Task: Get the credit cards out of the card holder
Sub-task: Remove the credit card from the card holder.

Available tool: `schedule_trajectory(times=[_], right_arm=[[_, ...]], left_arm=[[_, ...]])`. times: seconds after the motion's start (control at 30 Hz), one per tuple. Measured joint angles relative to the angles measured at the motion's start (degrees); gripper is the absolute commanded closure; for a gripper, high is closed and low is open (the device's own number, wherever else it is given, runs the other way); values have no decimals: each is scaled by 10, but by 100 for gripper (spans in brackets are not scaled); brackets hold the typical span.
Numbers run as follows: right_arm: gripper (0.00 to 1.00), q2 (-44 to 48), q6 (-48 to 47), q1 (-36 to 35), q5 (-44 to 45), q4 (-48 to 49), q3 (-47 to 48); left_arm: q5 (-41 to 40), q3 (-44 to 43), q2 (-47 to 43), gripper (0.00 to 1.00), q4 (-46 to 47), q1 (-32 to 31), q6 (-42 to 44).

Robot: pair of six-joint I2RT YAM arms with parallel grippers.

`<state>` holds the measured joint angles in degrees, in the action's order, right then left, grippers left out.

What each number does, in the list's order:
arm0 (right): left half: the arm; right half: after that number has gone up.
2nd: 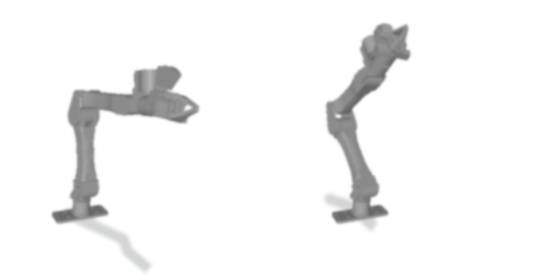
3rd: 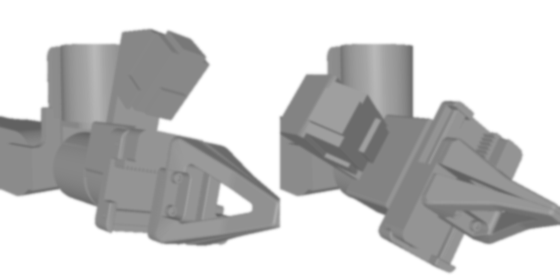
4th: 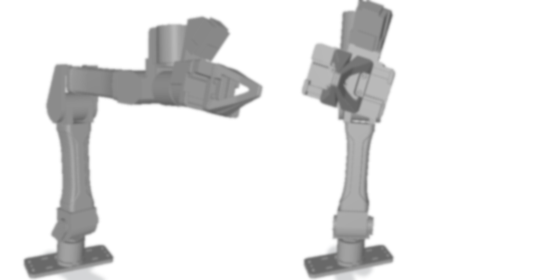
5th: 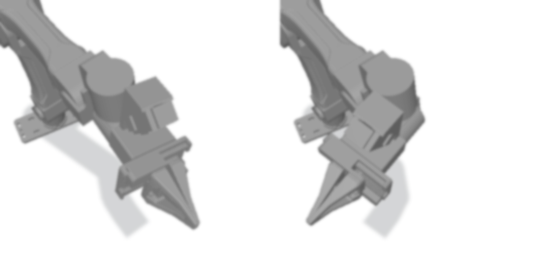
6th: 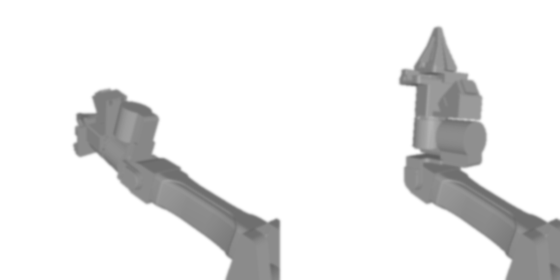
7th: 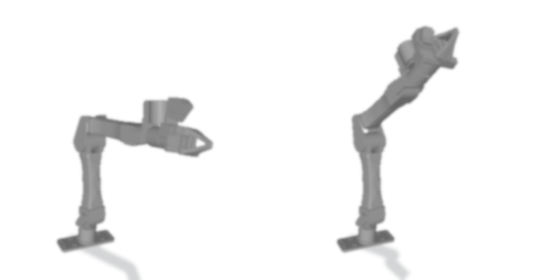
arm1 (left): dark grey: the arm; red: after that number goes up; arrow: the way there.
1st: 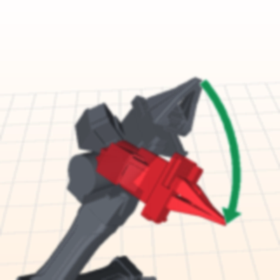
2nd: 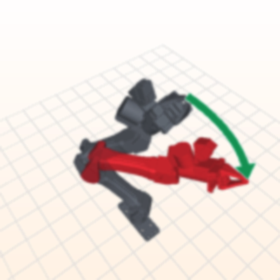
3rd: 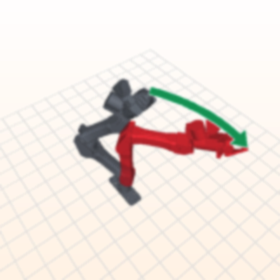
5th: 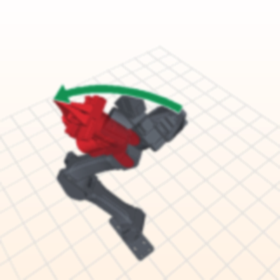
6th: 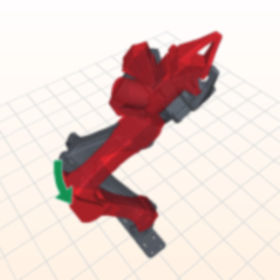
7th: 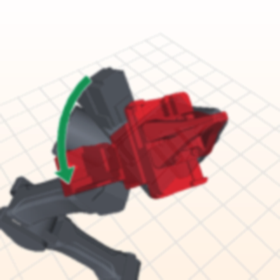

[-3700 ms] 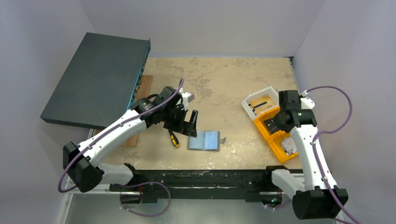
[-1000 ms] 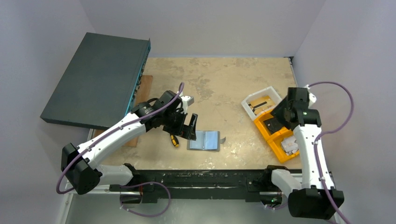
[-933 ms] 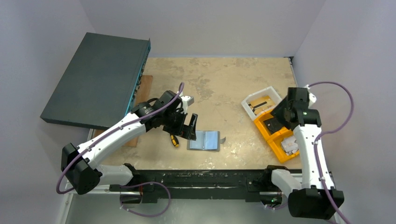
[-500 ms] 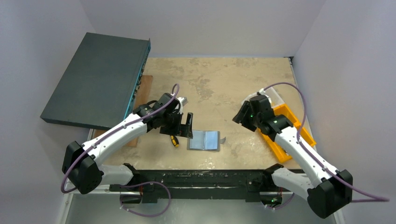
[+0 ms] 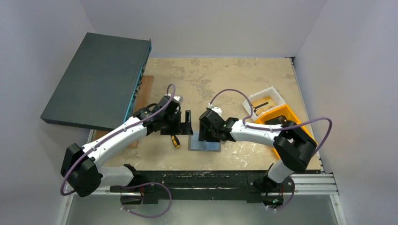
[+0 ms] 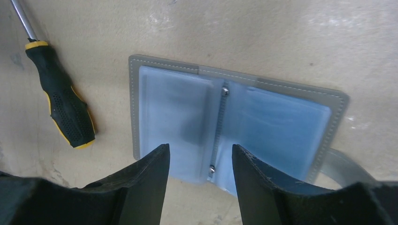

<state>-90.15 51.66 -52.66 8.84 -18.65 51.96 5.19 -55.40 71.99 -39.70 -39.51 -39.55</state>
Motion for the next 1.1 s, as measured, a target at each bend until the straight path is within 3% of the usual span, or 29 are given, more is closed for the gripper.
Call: schedule_trajectory(times=[0.27,0.43,0.57,0.83,1.1], right_arm=[[51,-57,9,-30,19,14,22],[59,-87,14,-36,35,14,51],[76,-95,24,-36,37,18,55],[96,-95,48,-35,20,75,28],[100,-74,60,-29,11,132,-19]], left_arm=[[-31,35,-24,8,-2,14,-30],[-37,46,-35,9,-1,16,-36],[-38,47,-36,9,0,16,-44],[-37,51,-36,14,7,16,-45],[-14,62,-21,25,31,16,-48]])
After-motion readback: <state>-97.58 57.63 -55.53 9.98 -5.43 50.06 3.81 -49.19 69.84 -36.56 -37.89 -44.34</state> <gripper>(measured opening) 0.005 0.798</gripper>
